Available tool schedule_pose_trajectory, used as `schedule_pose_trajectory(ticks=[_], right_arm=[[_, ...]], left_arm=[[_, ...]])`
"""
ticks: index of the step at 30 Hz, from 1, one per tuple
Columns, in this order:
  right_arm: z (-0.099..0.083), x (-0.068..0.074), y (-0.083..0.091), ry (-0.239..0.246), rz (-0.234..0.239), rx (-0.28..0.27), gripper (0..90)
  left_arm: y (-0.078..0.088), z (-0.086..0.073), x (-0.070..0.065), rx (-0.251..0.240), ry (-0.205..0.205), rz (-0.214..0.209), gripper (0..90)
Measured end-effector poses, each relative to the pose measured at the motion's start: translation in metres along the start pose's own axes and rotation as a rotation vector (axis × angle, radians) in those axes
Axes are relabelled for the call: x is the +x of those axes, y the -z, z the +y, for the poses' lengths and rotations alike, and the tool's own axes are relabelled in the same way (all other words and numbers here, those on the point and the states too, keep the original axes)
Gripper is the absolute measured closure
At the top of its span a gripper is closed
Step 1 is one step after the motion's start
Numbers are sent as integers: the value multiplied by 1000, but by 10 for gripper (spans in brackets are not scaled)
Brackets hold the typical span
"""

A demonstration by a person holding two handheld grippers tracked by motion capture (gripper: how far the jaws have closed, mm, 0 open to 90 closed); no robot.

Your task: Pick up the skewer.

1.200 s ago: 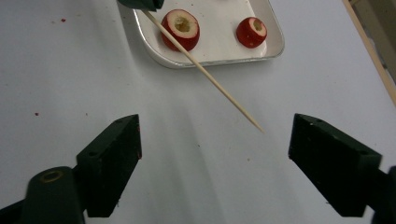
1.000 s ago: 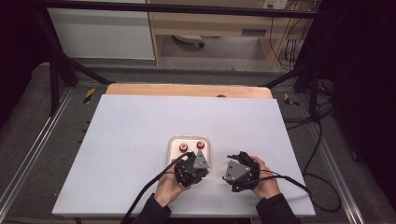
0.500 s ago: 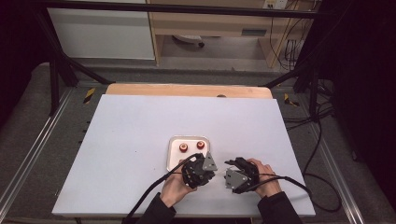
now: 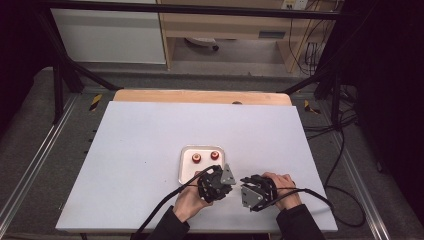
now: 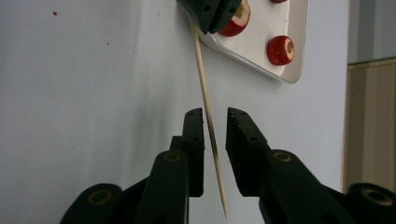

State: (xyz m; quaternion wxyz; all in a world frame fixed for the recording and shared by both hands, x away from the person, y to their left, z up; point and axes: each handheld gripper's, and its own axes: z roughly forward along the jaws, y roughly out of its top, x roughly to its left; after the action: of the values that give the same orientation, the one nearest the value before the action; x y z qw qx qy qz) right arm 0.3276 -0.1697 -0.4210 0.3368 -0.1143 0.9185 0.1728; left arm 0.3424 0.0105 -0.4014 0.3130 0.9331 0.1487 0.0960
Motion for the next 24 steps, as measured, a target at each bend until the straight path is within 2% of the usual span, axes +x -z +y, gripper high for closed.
schedule_pose_trajectory(ticks=[7,14,19,20,21,22,24], right_arm=[[1,3,0,82,-13,-9,868],[1,4,-1,128,-12,-9,890],[2,5,0,154,-18,6,894],[3,5,0,163,-28,21,894],[2,5,0,171,-36,26,894],[2,5,0,178,-44,36,894],[2,5,0,186,-52,46,894]], left_arm=[[1,0,1,0,-2,-5,883],[1,0,4,-2,5,-20,883],[1,1,7,20,10,-27,866],[2,1,8,26,20,-29,746],[4,1,12,53,32,-28,705],[4,1,12,53,32,-28,702],[5,1,14,89,40,-28,681]])
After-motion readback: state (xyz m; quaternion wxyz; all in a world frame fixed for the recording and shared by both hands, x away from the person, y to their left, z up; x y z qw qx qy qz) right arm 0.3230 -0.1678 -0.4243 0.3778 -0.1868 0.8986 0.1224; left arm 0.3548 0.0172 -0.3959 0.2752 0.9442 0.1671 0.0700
